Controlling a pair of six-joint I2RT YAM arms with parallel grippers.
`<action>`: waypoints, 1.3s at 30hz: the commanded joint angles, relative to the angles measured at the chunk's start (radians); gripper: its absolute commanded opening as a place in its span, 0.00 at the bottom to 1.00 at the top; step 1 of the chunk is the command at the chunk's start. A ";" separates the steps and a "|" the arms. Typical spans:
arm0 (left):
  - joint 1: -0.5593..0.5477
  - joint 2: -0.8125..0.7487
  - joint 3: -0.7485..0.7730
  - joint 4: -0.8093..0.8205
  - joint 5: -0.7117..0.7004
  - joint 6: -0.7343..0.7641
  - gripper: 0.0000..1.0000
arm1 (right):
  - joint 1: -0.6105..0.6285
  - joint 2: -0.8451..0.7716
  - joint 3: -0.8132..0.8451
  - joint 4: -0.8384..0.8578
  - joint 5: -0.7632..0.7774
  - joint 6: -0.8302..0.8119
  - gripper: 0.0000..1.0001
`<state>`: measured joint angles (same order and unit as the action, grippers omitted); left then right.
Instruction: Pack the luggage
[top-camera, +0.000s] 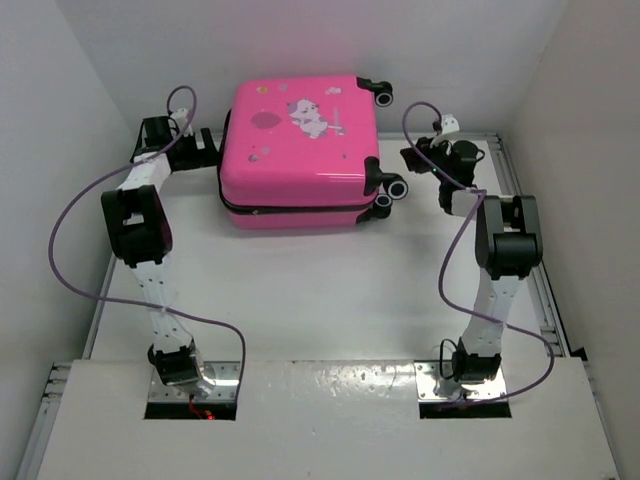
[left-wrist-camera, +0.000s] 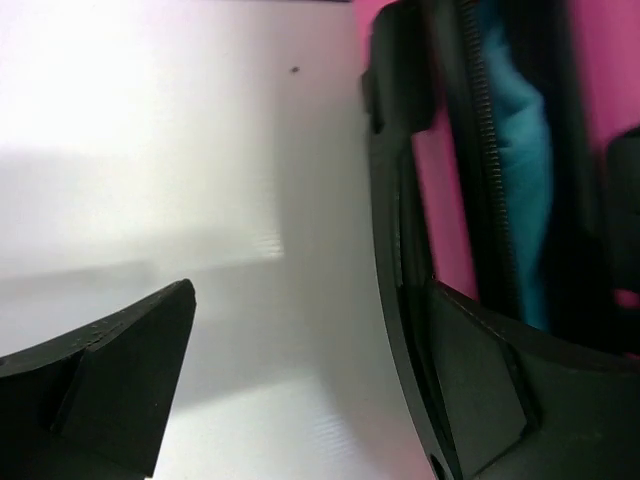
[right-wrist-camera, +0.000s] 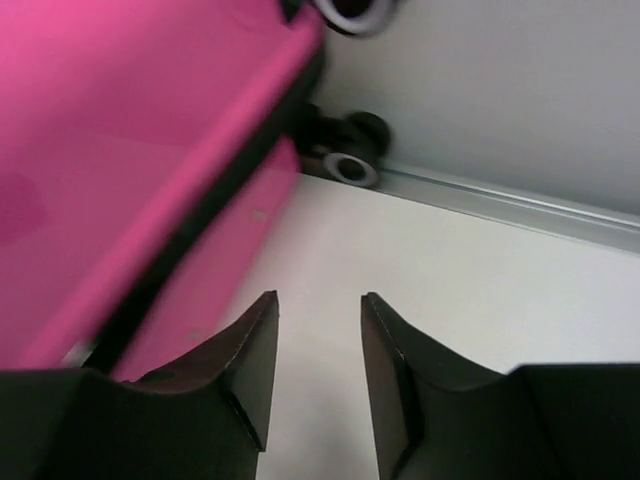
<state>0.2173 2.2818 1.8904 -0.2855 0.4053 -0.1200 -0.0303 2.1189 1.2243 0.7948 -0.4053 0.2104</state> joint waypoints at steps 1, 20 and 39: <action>0.054 -0.143 -0.002 0.182 0.087 -0.010 1.00 | 0.023 -0.146 -0.039 0.046 -0.208 0.107 0.40; 0.126 -0.421 -0.264 -0.030 -0.042 -0.038 1.00 | 0.360 -0.180 0.086 -0.187 -0.659 0.092 0.40; 0.148 -0.258 -0.162 0.011 -0.198 -0.186 1.00 | 0.170 -0.258 0.338 -0.524 -0.092 -0.243 0.86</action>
<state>0.3752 1.9873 1.7058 -0.1558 0.2100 -0.3599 0.2001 1.8263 1.4036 0.4496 -0.6079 0.1398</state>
